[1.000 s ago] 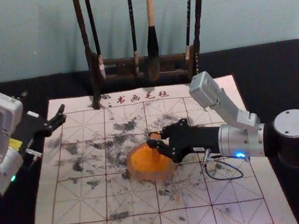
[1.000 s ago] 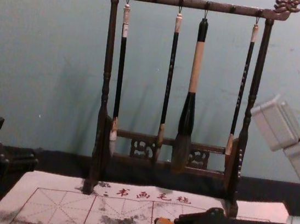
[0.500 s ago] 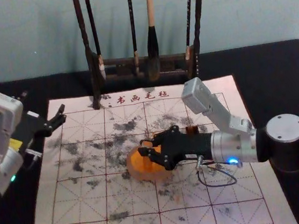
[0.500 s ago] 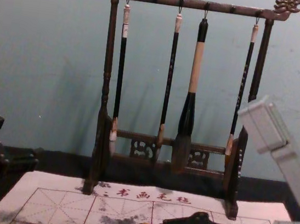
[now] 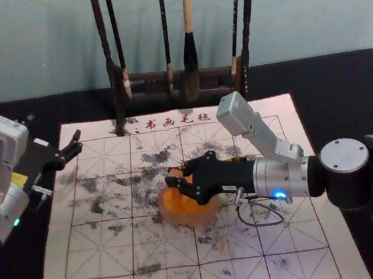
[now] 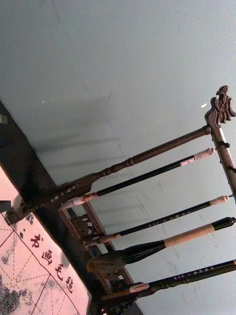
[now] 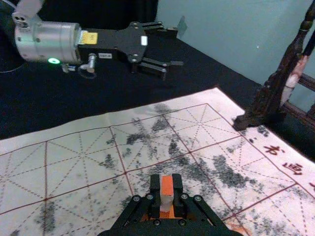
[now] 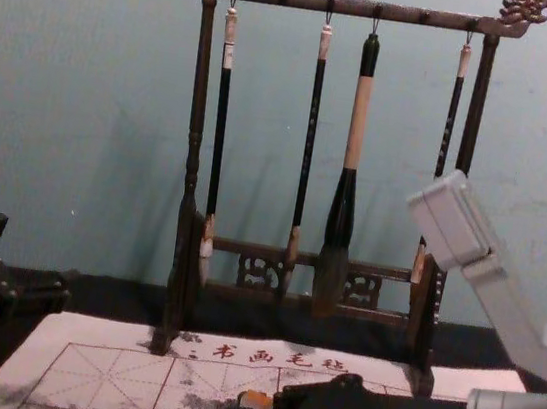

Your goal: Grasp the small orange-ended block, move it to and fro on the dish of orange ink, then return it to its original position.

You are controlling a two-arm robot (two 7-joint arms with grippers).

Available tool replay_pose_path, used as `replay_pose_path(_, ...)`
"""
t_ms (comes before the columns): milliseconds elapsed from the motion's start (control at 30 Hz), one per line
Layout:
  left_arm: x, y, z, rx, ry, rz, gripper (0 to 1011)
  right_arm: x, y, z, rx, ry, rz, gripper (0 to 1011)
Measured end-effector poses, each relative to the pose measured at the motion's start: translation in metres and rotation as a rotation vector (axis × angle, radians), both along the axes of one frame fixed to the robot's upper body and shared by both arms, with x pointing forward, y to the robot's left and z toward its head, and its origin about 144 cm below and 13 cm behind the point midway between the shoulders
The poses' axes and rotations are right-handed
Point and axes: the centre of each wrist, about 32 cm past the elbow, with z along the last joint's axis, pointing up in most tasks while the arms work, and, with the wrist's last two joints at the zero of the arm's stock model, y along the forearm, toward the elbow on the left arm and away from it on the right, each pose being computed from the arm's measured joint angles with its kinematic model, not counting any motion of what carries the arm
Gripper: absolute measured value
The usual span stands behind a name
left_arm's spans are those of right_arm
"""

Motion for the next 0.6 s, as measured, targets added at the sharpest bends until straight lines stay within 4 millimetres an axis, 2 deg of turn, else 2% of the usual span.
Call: replay_pose_path(600,0.0,0.0,0.0,0.0,0.0,0.0,1001,0.008,-0.01,0.001,-0.018,-0.017,-0.061,111)
